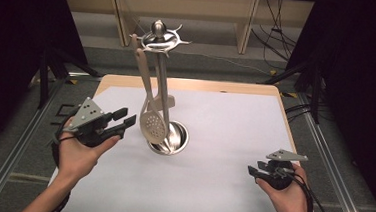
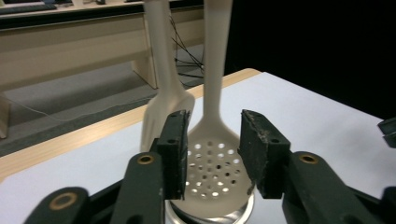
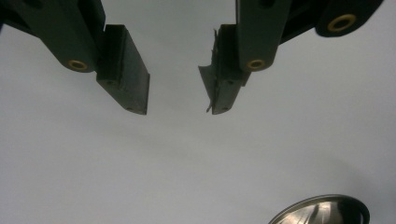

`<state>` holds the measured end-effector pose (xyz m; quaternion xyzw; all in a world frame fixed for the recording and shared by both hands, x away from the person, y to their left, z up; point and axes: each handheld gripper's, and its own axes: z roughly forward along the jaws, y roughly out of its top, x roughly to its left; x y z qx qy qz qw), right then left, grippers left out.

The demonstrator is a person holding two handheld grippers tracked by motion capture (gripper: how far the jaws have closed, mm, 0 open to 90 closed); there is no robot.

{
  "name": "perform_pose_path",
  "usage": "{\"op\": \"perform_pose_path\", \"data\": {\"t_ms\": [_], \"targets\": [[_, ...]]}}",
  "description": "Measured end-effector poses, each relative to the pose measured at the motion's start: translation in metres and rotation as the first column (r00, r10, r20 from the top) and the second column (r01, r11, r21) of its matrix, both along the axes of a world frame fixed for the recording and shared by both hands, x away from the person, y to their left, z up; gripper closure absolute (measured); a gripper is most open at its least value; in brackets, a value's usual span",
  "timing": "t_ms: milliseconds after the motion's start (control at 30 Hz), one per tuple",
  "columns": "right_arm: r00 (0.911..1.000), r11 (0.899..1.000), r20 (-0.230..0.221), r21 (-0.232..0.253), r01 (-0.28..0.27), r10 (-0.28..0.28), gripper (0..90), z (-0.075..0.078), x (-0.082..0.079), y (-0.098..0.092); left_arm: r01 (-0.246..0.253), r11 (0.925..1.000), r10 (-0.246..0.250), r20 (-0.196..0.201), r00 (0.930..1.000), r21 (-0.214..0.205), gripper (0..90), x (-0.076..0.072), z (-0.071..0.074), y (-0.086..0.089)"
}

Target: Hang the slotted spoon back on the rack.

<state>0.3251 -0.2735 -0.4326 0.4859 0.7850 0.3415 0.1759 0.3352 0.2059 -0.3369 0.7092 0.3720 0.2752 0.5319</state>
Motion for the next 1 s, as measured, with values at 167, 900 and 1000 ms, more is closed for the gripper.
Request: {"op": "perform_pose_path", "data": {"t_ms": [167,900,1000], "targets": [[0.9991,1.0,-0.04,-0.004,0.009,-0.009,56.9,0.003,-0.002,0.002,-0.04,0.999,0.04,-0.007,0.9992,-0.018,53.7,-0.01,-0.014,0.018],[0.9997,1.0,-0.024,-0.014,-0.01,0.01,55.6,0.002,0.0,0.0,-0.108,0.9939,0.107,-0.037,0.9936,-0.025,50.7,-0.026,-0.073,0.046],[0.9999,1.0,-0.009,-0.022,-0.01,0.009,55.4,0.002,0.001,-0.002,-0.107,0.9939,0.106,-0.035,0.9938,-0.03,51.2,-0.025,-0.072,0.046]]}}
